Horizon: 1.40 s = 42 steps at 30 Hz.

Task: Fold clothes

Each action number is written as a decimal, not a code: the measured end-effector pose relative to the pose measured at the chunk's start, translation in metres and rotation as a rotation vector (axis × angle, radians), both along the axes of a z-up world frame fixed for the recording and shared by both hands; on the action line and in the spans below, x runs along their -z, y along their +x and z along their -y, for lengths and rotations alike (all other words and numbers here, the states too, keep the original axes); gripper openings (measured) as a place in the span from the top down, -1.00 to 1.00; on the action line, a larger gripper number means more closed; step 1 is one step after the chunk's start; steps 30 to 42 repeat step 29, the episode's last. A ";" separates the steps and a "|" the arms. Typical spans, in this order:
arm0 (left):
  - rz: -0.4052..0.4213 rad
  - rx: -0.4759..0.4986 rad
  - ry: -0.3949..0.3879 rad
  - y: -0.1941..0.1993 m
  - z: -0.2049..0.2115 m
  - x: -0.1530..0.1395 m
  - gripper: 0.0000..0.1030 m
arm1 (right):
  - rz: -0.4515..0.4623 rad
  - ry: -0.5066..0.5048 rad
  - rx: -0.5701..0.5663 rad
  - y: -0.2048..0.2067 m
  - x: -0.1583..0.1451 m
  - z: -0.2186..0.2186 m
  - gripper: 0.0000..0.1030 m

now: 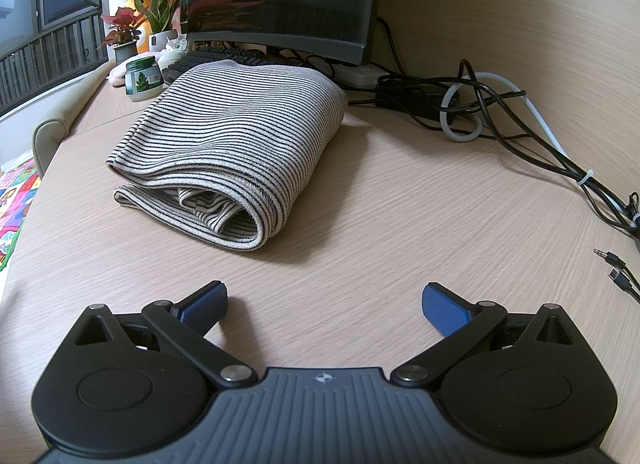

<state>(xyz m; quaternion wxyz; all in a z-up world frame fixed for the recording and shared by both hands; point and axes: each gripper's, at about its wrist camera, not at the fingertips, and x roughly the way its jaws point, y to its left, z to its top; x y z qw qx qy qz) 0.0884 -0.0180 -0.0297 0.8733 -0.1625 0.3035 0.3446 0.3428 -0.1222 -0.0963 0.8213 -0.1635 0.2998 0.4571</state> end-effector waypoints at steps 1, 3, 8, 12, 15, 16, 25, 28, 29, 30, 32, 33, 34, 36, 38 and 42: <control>-0.006 0.000 -0.005 0.001 0.000 0.001 -1.00 | 0.000 0.000 0.000 0.000 0.000 0.000 -1.00; -0.018 0.005 -0.019 0.004 0.000 0.005 -1.00 | 0.000 0.000 0.000 0.000 0.000 0.000 -1.00; -0.036 0.009 -0.053 0.008 0.002 0.012 -1.00 | 0.000 0.000 0.000 0.000 0.000 0.000 -1.00; -0.044 0.013 -0.067 0.011 0.002 0.012 -1.00 | 0.000 0.000 0.000 0.000 0.000 0.000 -1.00; -0.052 0.021 -0.065 0.014 0.003 0.011 -1.00 | 0.000 0.000 -0.001 0.000 0.000 0.000 -1.00; -0.056 0.023 -0.065 0.016 0.002 0.010 -1.00 | 0.000 0.000 -0.001 0.000 0.000 0.000 -1.00; -0.087 0.049 -0.074 0.020 -0.010 0.007 -1.00 | 0.000 0.000 0.000 0.000 0.000 0.000 -1.00; -0.079 0.070 -0.078 0.021 -0.015 0.008 -1.00 | 0.000 0.000 0.000 0.000 0.000 0.000 -1.00; -0.075 0.079 -0.068 0.021 -0.017 0.009 -1.00 | 0.000 0.000 0.002 0.000 0.000 -0.001 -1.00; -0.075 0.079 -0.068 0.021 -0.017 0.009 -1.00 | 0.000 0.000 0.002 0.000 0.000 -0.001 -1.00; -0.075 0.079 -0.068 0.021 -0.017 0.009 -1.00 | 0.000 0.000 0.002 0.000 0.000 -0.001 -1.00; -0.075 0.079 -0.068 0.021 -0.017 0.009 -1.00 | 0.000 0.000 0.002 0.000 0.000 -0.001 -1.00; -0.075 0.079 -0.068 0.021 -0.017 0.009 -1.00 | 0.000 0.000 0.002 0.000 0.000 -0.001 -1.00; -0.075 0.079 -0.068 0.021 -0.017 0.009 -1.00 | 0.000 0.000 0.002 0.000 0.000 -0.001 -1.00; -0.075 0.079 -0.068 0.021 -0.017 0.009 -1.00 | 0.000 0.000 0.002 0.000 0.000 -0.001 -1.00; -0.075 0.079 -0.068 0.021 -0.017 0.009 -1.00 | 0.000 0.000 0.002 0.000 0.000 -0.001 -1.00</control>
